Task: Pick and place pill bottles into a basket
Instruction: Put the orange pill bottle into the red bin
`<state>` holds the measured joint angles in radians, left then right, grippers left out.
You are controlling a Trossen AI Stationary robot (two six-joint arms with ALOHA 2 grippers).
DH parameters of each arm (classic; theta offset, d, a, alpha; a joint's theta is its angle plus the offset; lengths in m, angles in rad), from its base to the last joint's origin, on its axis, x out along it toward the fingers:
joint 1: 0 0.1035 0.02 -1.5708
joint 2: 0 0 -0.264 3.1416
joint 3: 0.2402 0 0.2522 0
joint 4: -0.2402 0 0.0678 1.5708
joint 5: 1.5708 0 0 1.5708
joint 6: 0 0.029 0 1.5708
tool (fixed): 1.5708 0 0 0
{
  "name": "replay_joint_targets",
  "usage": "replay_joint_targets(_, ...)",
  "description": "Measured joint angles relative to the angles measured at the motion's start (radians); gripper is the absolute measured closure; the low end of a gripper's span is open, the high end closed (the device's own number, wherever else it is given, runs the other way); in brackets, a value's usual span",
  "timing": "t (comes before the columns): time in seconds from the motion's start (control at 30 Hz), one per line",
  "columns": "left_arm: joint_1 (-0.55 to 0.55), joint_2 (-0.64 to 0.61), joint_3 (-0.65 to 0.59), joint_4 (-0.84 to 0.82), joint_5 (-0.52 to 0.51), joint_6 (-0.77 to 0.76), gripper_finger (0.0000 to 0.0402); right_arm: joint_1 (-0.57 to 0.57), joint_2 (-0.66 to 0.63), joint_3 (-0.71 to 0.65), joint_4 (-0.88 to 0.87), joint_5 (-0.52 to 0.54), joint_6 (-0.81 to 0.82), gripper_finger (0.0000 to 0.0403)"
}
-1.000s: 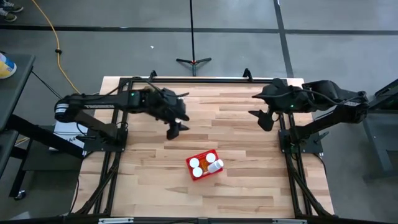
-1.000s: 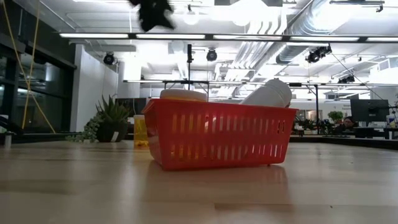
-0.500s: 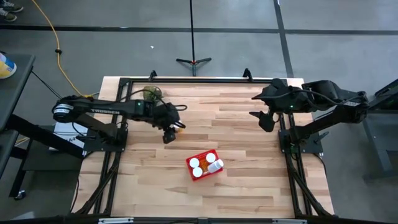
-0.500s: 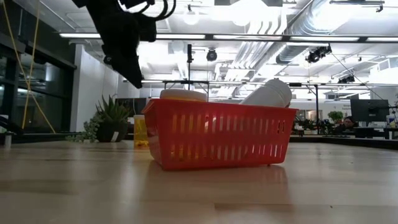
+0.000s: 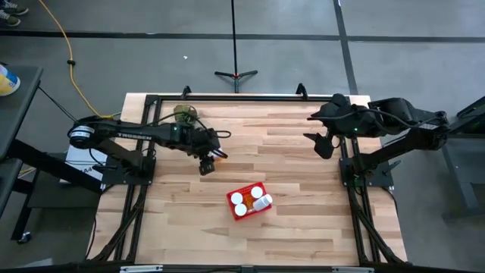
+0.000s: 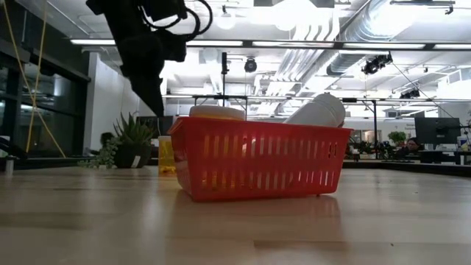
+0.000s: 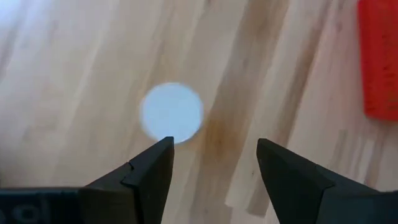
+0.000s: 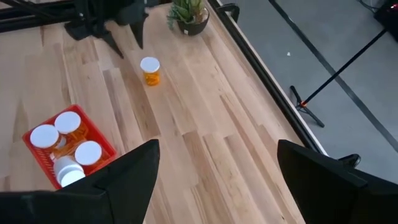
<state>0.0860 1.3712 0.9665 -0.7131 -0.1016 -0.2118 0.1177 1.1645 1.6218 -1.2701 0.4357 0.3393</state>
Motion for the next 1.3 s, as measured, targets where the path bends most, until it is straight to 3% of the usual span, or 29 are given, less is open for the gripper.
replay_joint_targets(0.17,-0.001,0.012,0.001,0.028,0.007,-0.001,0.0124,0.0,0.0,0.0,0.012,0.001,0.0,0.0086)
replay_joint_targets(0.33,0.0,0.008,0.001,0.034,-0.072,0.017,0.0122,0.0,0.0,0.0,0.011,0.0,-0.002,0.0086)
replay_joint_targets(0.7,-0.001,0.008,0.001,0.032,-0.077,0.024,0.0151,0.0,0.0,0.0,0.011,0.003,-0.006,0.0086)
replay_joint_targets(1.0,0.0,0.019,0.001,0.033,-0.153,-0.004,0.0069,0.0,0.0,0.0,0.011,0.011,-0.02,0.0086)
replay_joint_targets(1.13,0.0,0.057,0.001,0.035,-0.097,-0.006,0.004,0.0,0.0,0.0,0.011,0.011,-0.027,0.0086)
replay_joint_targets(1.3,0.0,0.126,0.0,0.053,-0.054,0.004,0.0037,0.0,0.0,-0.001,0.011,0.015,-0.027,0.0086)
